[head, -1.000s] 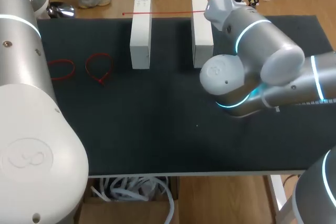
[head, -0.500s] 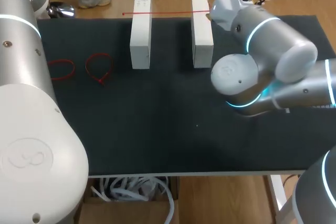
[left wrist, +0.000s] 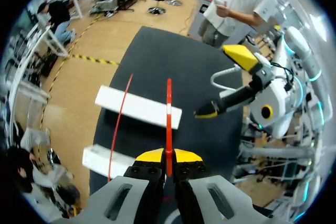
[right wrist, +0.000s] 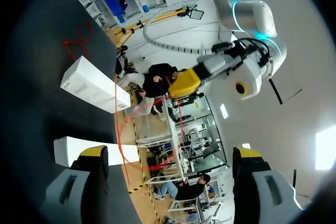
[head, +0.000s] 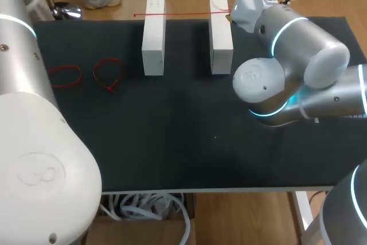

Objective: Grab the tape and strap the tape.

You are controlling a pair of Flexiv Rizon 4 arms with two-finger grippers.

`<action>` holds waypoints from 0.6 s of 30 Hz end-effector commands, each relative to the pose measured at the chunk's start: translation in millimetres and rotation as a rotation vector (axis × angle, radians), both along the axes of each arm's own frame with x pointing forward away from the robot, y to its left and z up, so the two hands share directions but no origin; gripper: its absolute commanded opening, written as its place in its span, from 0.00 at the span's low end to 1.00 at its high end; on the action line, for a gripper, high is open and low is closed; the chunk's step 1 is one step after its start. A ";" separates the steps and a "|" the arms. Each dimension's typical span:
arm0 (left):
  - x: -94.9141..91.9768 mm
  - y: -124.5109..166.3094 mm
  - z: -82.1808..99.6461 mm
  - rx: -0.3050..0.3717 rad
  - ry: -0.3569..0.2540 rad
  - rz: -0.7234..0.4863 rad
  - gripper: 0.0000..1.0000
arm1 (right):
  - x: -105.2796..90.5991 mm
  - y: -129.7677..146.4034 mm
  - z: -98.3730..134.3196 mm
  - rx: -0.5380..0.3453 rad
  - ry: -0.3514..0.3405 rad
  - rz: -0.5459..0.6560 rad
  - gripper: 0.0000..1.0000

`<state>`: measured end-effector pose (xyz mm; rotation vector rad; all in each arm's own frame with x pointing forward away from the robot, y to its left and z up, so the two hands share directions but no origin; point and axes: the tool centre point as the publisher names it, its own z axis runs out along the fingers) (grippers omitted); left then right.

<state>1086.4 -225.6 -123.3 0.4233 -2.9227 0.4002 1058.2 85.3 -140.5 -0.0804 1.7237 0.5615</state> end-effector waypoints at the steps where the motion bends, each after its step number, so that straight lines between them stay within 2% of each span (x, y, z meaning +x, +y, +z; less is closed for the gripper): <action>1: -33.3 53.7 19.6 0.079 -0.051 0.171 0.00 | -0.8 -2.1 3.6 -0.005 0.010 0.004 1.00; 5: -55.5 98.8 30.7 0.142 -0.033 0.316 0.00 | -0.8 -2.1 3.6 -0.005 0.010 0.004 1.00; 9: -78.8 135.9 33.0 0.201 0.037 0.417 0.00 | -0.8 -2.1 3.6 -0.005 0.010 0.004 1.00; 10: -84.8 145.6 33.8 0.196 0.040 0.445 0.00 | -0.8 -2.1 3.6 -0.005 0.010 0.004 1.00; 12: -95.5 165.2 37.3 0.247 0.076 0.488 0.00 | -0.8 -2.1 3.6 -0.005 0.010 0.004 1.00; 14: -106.5 186.6 36.1 0.264 0.109 0.536 0.00 | -0.8 -2.1 3.6 -0.005 0.010 0.004 1.00; 15: -111.3 195.7 33.7 0.243 0.119 0.564 0.00 | -0.8 -2.1 3.6 -0.005 0.010 0.004 1.00; 17: -119.6 213.2 29.7 0.256 0.158 0.599 0.00 | -0.8 -2.1 3.6 -0.005 0.010 0.004 1.00; 18: -122.6 221.7 27.5 0.241 0.169 0.614 0.00 | -0.8 -2.1 3.6 -0.005 0.010 0.004 1.00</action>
